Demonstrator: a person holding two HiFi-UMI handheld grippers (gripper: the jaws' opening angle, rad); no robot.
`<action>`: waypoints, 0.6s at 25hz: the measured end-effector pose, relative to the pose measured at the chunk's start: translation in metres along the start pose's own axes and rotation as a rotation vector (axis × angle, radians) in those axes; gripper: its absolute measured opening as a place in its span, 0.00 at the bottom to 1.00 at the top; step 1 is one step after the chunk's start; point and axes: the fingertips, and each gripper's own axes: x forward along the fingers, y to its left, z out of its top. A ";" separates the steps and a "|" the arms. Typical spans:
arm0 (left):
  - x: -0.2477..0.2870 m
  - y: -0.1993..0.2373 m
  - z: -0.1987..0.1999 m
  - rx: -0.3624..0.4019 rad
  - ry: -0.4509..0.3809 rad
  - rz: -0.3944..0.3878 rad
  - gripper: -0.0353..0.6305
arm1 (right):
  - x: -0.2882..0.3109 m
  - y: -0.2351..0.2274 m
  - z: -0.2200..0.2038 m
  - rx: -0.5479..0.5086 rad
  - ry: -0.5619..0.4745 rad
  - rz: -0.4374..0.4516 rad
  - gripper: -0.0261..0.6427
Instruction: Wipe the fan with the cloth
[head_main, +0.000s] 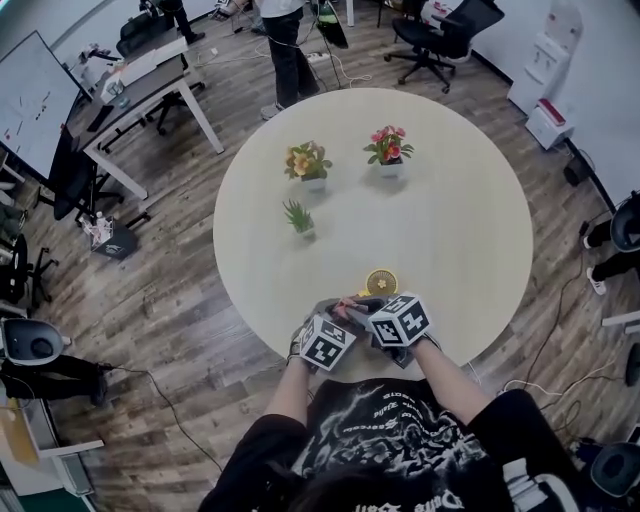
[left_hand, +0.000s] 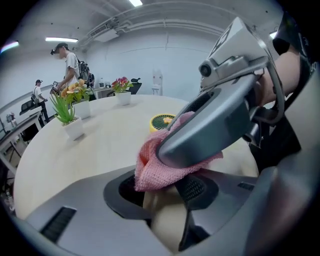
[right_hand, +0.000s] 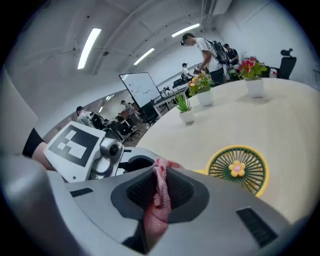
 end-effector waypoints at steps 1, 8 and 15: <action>0.001 0.000 0.000 -0.001 0.000 -0.002 0.33 | 0.003 -0.003 -0.001 0.038 0.013 0.012 0.12; 0.001 0.000 -0.001 -0.006 0.007 -0.005 0.33 | 0.012 -0.003 0.004 -0.145 0.023 -0.072 0.12; 0.002 0.002 -0.002 -0.007 0.006 0.000 0.33 | 0.013 -0.004 0.006 -0.313 0.020 -0.127 0.12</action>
